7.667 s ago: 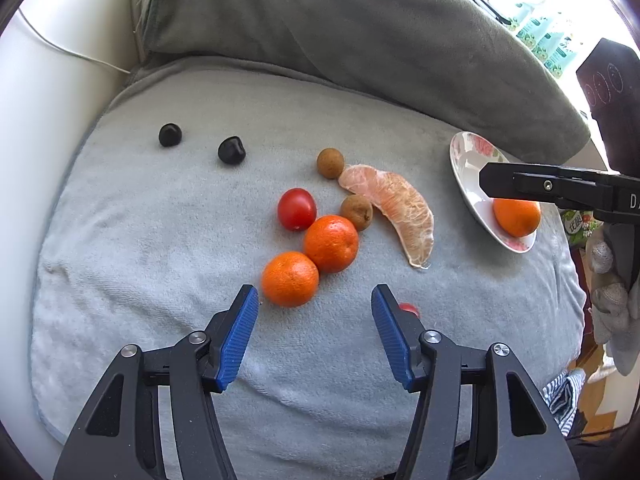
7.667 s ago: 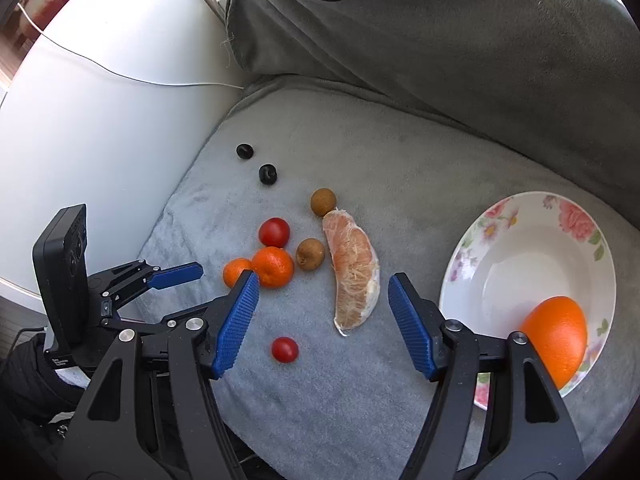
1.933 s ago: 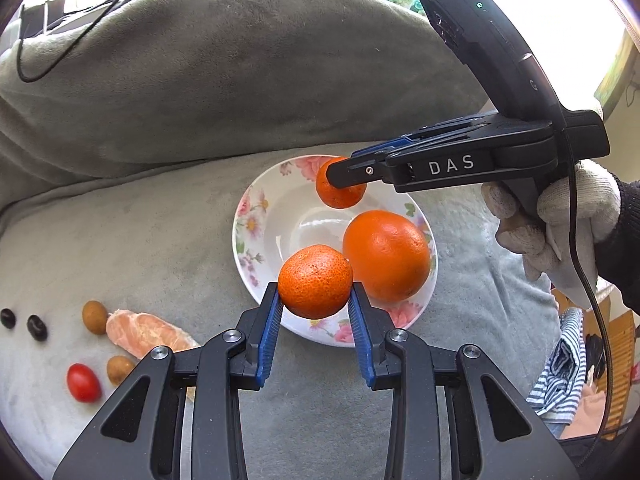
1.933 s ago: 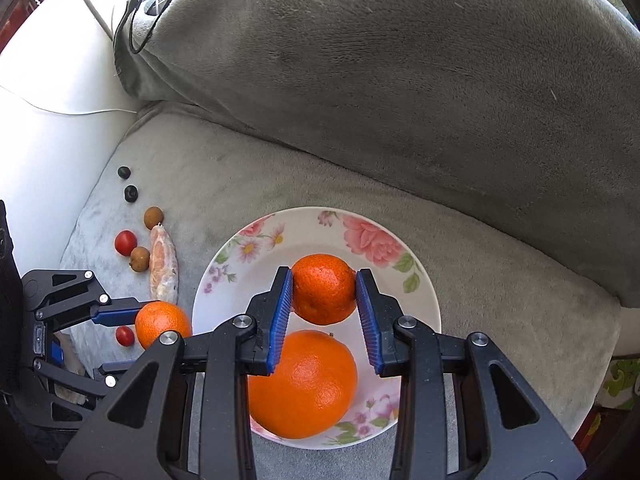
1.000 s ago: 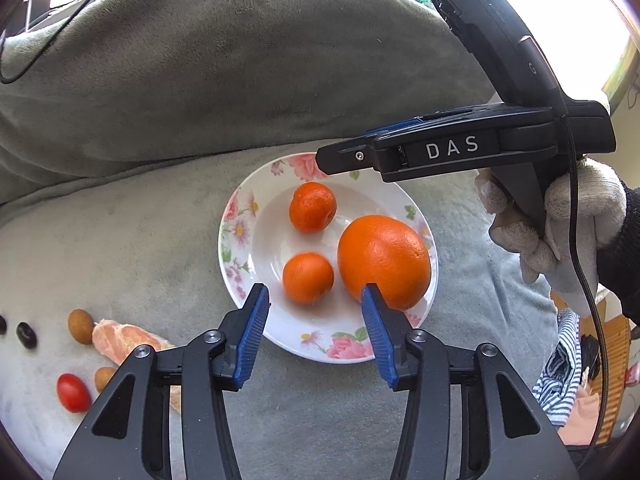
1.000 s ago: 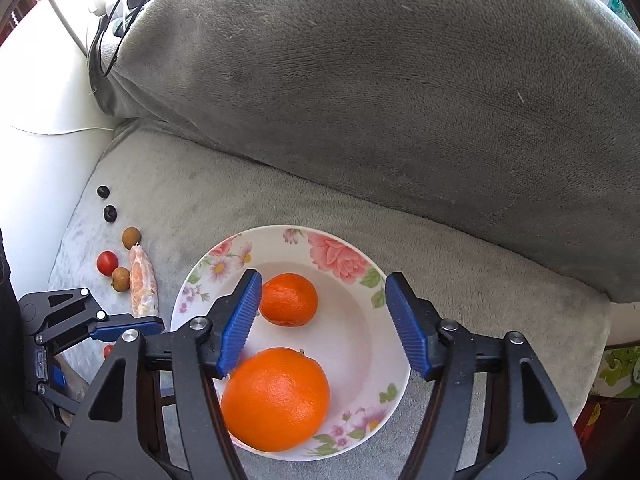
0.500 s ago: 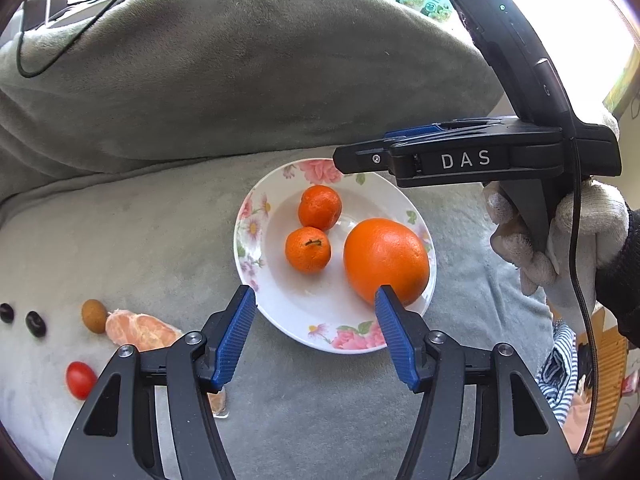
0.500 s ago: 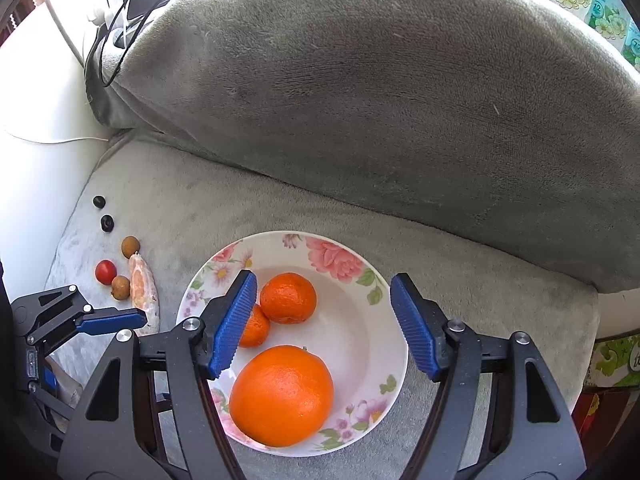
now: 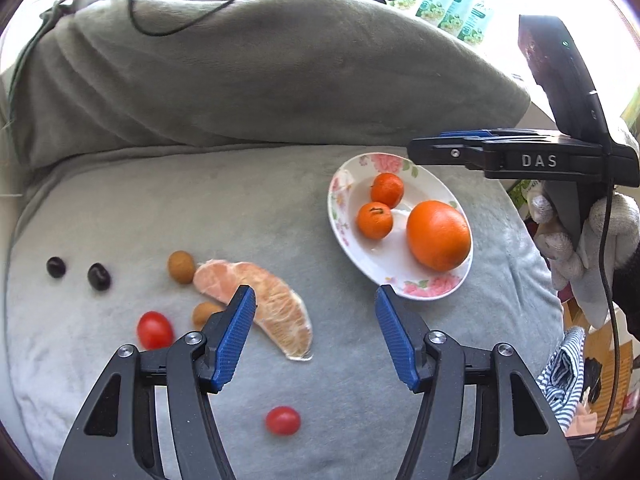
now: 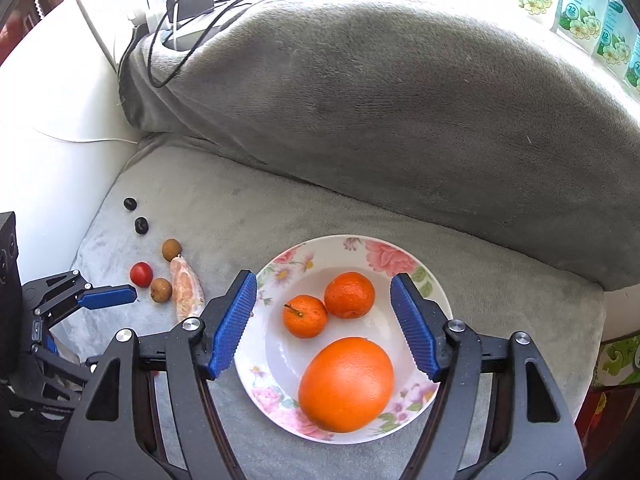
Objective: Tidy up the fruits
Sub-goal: 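Withdraw both tools from the bowl toward the remaining fruit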
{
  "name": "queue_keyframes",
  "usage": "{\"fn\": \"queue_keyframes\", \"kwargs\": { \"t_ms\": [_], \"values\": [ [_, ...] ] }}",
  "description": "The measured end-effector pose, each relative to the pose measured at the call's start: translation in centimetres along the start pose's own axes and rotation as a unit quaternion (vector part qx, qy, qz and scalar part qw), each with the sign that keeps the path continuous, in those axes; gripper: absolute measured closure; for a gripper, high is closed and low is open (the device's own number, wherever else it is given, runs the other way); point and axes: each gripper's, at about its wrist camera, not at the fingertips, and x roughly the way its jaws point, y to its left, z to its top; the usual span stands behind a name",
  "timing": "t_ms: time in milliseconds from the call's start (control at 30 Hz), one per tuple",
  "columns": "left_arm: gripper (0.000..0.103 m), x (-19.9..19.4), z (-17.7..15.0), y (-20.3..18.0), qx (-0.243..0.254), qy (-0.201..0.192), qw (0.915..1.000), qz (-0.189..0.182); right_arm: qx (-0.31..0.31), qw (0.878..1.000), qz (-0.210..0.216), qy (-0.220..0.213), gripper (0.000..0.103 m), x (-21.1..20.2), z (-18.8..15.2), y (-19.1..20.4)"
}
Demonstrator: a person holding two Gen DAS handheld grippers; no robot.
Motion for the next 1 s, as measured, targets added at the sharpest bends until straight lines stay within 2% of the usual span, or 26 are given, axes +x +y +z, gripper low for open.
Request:
{"fn": "queue_keyframes", "kwargs": {
  "t_ms": [267,433,667,933,1000],
  "values": [
    [0.041,-1.8,-2.3,4.8,-0.038,0.004,0.9982,0.046,-0.032,0.999,0.023,-0.002,0.031,-0.4,-1.5,5.0],
    [0.041,-2.3,-3.3,7.2,-0.053,0.002,0.9967,0.061,-0.05,0.998,0.041,0.006,0.031,0.0,-2.9,7.7],
    [0.041,-1.6,-3.9,9.3,-0.072,0.0,0.9956,0.06,-0.041,0.997,0.062,0.021,0.031,1.1,-5.0,9.8],
    [0.045,-0.8,-4.1,10.1,-0.078,-0.002,0.9958,0.048,-0.039,0.995,0.084,0.029,0.031,1.7,-6.0,11.6],
    [0.049,-0.7,-4.1,9.9,-0.073,-0.001,0.9963,0.044,-0.04,0.994,0.091,0.033,0.034,1.9,-6.4,12.2]
  ]
}}
